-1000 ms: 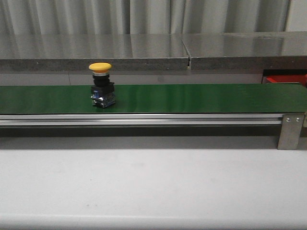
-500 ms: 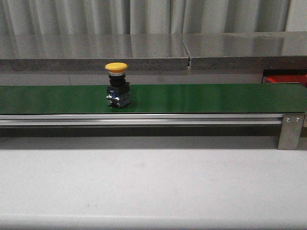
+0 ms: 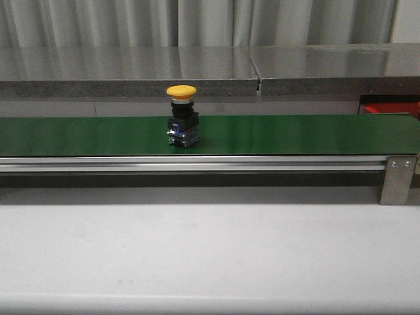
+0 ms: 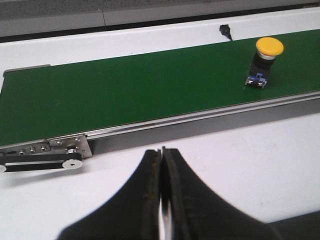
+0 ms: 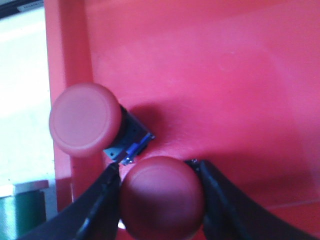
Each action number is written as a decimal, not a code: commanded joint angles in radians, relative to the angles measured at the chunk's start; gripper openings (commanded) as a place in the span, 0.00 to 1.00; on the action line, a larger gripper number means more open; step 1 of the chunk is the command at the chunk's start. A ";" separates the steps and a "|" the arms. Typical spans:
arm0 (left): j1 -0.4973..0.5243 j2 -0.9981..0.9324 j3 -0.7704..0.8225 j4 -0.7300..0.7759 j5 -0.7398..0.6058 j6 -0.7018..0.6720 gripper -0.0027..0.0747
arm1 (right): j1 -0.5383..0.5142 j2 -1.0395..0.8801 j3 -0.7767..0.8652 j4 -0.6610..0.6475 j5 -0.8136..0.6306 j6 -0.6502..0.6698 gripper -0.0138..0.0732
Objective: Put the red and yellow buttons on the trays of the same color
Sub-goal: 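Lower the red button into the red tray and open the right gripper, then lower the right gripper toward the yellow button on the belt, then grasp the yellow button with the right gripper and lift it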
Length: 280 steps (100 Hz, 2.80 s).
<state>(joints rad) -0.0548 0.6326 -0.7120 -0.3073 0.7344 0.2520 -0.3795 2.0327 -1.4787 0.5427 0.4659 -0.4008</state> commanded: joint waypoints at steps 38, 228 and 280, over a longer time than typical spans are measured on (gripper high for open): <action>-0.008 -0.003 -0.028 -0.017 -0.062 -0.001 0.01 | 0.028 -0.050 -0.035 0.029 -0.050 -0.003 0.76; -0.008 -0.003 -0.028 -0.017 -0.062 -0.001 0.01 | 0.600 -0.360 0.098 -0.001 0.183 -0.236 0.88; -0.008 -0.003 -0.028 -0.017 -0.062 -0.001 0.01 | 0.598 -0.320 0.097 -0.001 0.108 -0.240 0.23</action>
<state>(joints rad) -0.0548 0.6326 -0.7120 -0.3073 0.7344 0.2520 0.2216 1.7761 -1.3497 0.5170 0.6214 -0.6279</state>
